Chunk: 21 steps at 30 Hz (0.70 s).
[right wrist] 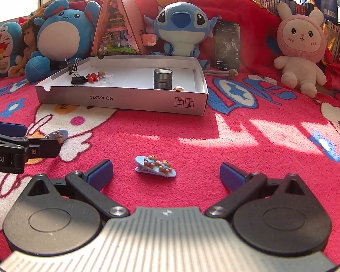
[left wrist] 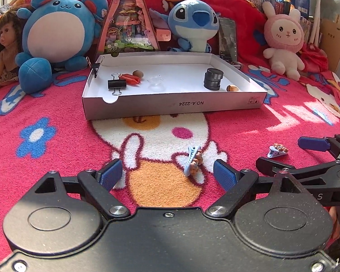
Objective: Organize rigid objects
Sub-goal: 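Grasp a blue hair clip with the left tool while the right grasps another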
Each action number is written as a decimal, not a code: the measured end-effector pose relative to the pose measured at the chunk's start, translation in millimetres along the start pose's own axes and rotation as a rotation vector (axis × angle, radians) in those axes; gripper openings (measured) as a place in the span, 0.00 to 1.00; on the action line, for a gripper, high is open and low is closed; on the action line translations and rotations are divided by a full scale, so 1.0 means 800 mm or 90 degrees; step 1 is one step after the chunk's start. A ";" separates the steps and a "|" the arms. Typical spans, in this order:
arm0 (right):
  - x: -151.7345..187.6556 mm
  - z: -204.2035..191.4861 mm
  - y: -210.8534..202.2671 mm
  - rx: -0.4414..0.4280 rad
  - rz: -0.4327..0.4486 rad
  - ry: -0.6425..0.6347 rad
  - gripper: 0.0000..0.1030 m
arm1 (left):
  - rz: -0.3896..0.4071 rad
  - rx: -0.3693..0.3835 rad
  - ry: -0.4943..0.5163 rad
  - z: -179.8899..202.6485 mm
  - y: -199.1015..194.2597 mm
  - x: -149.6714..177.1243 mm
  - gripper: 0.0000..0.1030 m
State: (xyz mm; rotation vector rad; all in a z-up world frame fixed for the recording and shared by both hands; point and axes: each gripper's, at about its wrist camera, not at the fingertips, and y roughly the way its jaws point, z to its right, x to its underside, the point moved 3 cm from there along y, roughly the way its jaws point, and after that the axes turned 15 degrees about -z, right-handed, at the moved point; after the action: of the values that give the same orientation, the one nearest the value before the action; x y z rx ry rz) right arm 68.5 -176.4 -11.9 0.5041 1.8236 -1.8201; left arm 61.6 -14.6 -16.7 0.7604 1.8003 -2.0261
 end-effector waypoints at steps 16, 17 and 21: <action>0.000 -0.001 0.003 -0.007 -0.013 0.006 1.00 | -0.001 -0.049 -0.007 -0.029 0.001 0.004 0.84; 0.000 -0.001 0.003 -0.007 -0.013 0.007 1.00 | 0.000 -0.051 -0.009 -0.032 0.001 0.004 0.85; 0.000 -0.002 0.002 -0.010 -0.015 0.007 1.00 | 0.001 -0.053 -0.016 -0.035 -0.001 0.005 0.85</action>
State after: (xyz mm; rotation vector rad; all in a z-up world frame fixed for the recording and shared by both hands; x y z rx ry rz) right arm 69.2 -174.9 -13.8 0.4888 1.8568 -1.8216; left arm 63.1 13.8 -20.0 0.7100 1.8559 -1.9377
